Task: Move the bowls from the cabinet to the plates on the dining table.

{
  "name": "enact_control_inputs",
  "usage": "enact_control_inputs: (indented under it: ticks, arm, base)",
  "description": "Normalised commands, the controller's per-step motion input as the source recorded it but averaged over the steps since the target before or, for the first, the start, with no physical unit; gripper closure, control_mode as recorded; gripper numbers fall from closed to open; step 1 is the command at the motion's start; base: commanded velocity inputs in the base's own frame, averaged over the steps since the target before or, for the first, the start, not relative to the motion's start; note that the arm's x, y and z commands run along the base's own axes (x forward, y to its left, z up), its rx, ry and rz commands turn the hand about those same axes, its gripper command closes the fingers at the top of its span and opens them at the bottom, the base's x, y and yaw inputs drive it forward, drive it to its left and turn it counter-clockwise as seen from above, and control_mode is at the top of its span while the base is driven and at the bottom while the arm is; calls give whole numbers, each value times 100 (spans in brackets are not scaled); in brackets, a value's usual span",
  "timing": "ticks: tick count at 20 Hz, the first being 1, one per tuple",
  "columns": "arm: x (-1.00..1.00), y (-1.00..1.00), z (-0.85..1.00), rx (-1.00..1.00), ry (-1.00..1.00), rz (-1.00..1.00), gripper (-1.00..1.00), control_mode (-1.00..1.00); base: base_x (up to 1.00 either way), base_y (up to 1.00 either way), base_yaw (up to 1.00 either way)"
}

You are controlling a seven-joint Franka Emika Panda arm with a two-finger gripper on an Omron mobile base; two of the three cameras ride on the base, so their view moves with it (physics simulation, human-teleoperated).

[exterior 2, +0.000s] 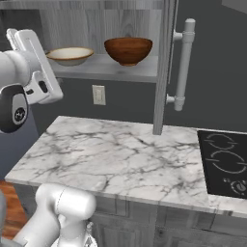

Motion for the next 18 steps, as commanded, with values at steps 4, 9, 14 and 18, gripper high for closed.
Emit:
enact_control_inputs:
  ticks: [4, 9, 14, 18]
  arm:
    - [14, 5, -3, 9, 2, 7, -100, -100]
    - [31, 0, -4, 13, 1, 16, -100, -100]
    - [31, 0, -10, 8, -2, 16, -100, -100]
    - [27, 1, -14, 4, -4, 17, -100, -100]
  base:
    - [0, 0, 0]
    - [0, 0, 0]
    - [0, 0, 0]
    - [0, 0, 0]
